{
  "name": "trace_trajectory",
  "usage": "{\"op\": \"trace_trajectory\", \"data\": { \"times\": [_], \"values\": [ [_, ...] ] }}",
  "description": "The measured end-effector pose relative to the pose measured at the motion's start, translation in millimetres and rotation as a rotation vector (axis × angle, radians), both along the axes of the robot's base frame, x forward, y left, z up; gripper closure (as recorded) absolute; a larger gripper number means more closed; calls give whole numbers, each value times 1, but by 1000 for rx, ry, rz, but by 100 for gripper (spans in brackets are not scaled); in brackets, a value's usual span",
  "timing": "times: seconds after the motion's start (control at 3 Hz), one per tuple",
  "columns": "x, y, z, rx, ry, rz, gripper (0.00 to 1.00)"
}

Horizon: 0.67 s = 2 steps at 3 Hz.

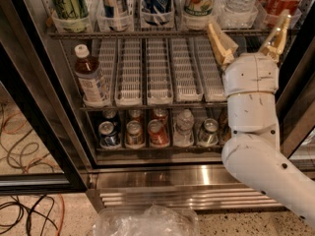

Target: Pick water bottle from top shelf of fridge

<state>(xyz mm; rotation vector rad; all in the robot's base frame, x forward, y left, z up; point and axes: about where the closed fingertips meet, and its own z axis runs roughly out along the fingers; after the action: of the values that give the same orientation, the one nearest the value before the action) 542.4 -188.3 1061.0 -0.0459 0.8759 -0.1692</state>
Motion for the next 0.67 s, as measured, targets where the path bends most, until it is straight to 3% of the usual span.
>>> {"op": "trace_trajectory", "data": {
  "times": [0.33,0.67],
  "values": [
    [0,0,0,0,0,0,42],
    [0,0,0,0,0,0,30]
  ]
}}
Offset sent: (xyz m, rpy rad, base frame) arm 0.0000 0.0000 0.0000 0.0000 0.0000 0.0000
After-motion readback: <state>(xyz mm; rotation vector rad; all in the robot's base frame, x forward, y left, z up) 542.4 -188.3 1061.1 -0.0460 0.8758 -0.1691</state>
